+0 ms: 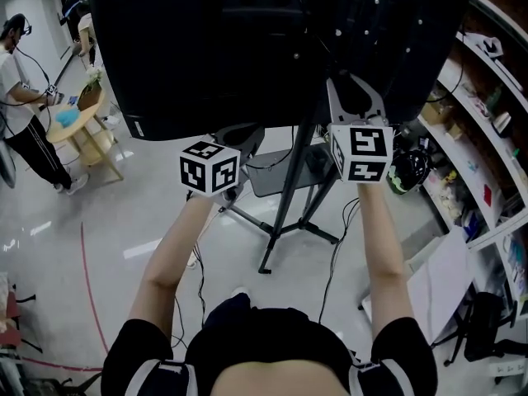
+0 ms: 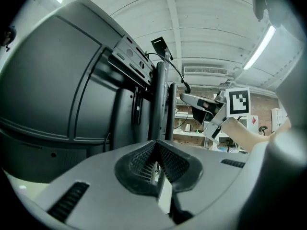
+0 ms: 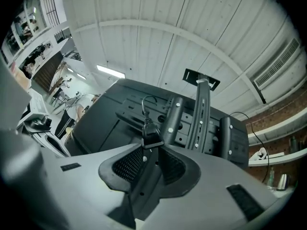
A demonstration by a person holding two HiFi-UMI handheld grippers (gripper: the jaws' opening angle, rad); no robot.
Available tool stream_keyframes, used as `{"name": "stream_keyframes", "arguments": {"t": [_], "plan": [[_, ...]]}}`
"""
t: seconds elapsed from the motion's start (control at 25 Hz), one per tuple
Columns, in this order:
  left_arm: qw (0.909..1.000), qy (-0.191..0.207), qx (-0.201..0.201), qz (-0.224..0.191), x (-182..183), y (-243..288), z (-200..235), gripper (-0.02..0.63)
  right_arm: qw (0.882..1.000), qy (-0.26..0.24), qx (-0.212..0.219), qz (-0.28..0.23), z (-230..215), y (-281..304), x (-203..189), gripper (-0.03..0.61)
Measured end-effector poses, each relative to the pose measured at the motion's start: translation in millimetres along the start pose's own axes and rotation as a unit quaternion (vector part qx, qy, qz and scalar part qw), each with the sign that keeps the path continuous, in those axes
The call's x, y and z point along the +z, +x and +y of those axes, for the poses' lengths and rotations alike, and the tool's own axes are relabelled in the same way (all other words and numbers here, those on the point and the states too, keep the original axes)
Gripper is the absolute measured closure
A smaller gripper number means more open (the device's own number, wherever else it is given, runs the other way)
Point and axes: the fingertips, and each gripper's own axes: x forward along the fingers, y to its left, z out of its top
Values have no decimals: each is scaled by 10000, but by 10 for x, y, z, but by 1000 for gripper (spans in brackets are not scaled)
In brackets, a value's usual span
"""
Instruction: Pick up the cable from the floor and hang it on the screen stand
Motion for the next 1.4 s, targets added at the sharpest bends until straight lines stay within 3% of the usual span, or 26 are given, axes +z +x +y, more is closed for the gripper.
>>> {"name": "stream_keyframes", "arguments": {"t": [0.4, 0.8, 1.0, 1.16, 1.4], "plan": [[9997, -191, 100, 72, -182, 7, 341, 611, 9990, 350, 207, 188, 335, 282, -347, 500], [9995, -260, 93, 125, -359, 25, 302, 611, 9945, 740, 611, 411, 675, 250, -670, 500], [9993, -362, 78, -33, -450, -9, 158, 611, 9844, 1241, 1023, 709, 1012, 31, -972, 500], [9988, -448, 110, -161, -570, -60, 16, 611, 9665, 2059, 1293, 828, 1279, -231, -1144, 500], [9983, -505, 201, -213, -889, -260, -253, 611, 9503, 2750, 1114, 942, 1510, -760, -1327, 522]]}}
